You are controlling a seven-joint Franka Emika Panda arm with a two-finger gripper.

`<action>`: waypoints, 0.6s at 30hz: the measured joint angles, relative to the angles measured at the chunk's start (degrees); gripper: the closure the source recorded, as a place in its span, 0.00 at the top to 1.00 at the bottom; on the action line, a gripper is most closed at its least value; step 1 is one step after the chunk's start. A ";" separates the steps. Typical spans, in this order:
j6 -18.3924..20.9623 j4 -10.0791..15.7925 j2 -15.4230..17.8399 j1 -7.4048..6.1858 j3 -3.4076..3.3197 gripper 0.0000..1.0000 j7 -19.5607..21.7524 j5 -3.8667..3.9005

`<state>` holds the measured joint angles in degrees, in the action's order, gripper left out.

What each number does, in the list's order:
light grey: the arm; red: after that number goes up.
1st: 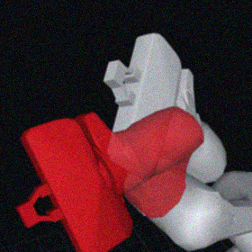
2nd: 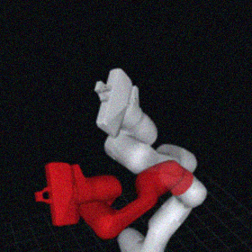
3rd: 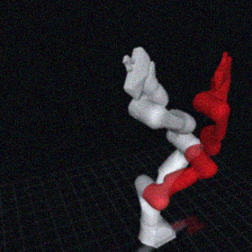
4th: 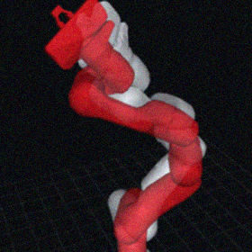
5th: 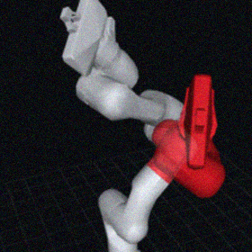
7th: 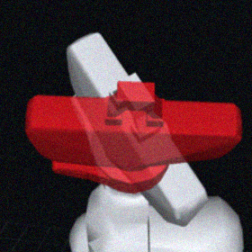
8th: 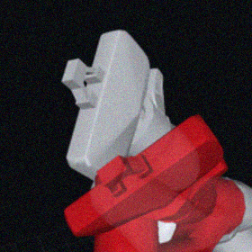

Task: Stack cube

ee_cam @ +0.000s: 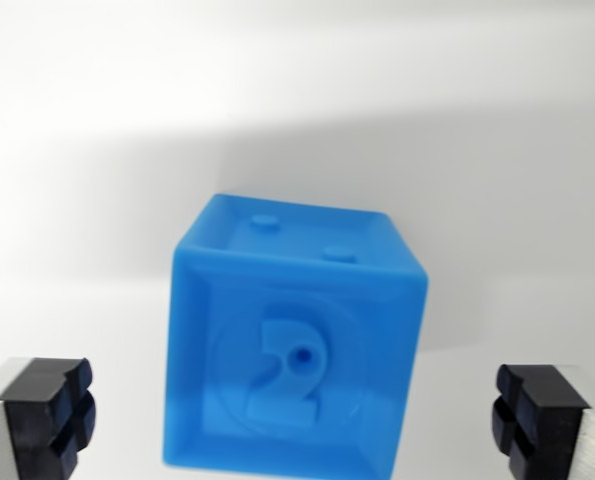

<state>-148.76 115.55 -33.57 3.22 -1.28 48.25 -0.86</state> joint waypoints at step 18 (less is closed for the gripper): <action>-3.58 -1.51 -5.07 0.10 0.14 1.00 0.00 -0.07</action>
<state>-152.34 114.04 -38.64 3.32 -1.14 48.25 -0.93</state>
